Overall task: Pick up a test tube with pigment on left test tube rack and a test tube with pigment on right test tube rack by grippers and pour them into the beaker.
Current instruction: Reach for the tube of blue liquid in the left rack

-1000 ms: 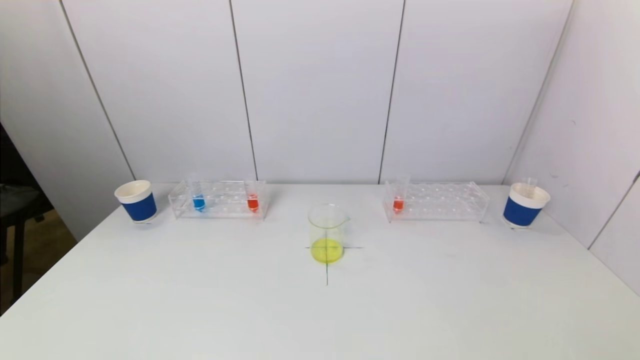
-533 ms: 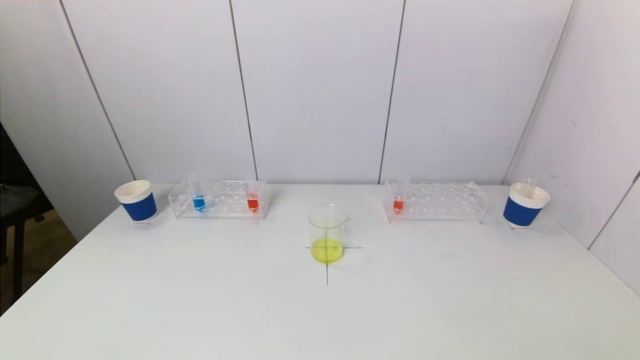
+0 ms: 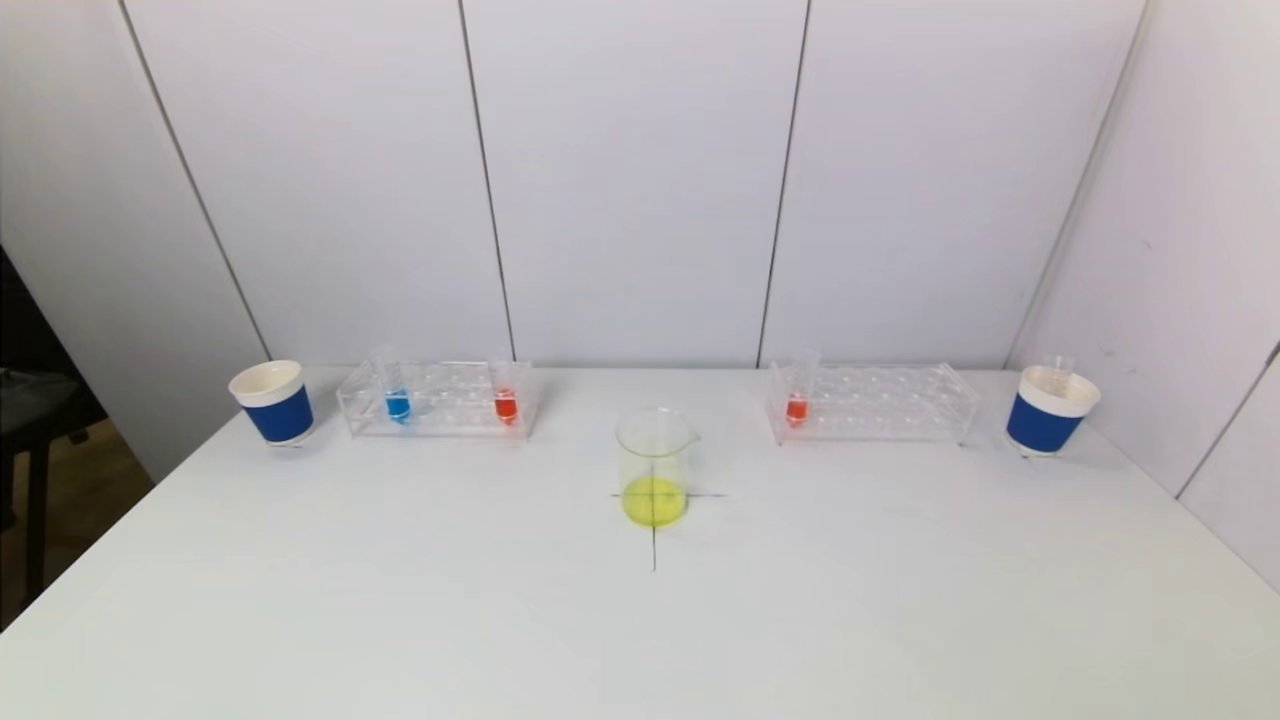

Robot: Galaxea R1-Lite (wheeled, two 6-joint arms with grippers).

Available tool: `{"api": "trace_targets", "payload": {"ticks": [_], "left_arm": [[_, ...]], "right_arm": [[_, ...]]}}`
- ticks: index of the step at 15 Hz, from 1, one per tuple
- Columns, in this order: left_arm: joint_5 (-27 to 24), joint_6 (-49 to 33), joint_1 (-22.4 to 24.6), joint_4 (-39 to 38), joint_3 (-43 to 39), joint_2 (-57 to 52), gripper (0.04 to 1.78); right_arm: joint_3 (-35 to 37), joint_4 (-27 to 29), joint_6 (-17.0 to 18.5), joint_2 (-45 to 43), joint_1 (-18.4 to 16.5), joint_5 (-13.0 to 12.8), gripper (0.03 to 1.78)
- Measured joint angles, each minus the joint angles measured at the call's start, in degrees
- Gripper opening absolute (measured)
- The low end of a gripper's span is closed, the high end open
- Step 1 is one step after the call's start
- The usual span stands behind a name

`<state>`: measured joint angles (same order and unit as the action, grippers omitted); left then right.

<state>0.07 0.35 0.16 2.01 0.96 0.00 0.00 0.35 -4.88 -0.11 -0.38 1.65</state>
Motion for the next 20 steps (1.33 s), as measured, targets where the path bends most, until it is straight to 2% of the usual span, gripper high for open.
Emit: {"api": "trace_targets", "payload": {"ticks": [20], "left_arm": [[0.0, 0.2, 0.0, 0.0, 0.0, 0.0, 1.76]], "right_arm": [[0.0, 0.0, 0.0, 0.0, 0.0, 0.0, 1.76]]}}
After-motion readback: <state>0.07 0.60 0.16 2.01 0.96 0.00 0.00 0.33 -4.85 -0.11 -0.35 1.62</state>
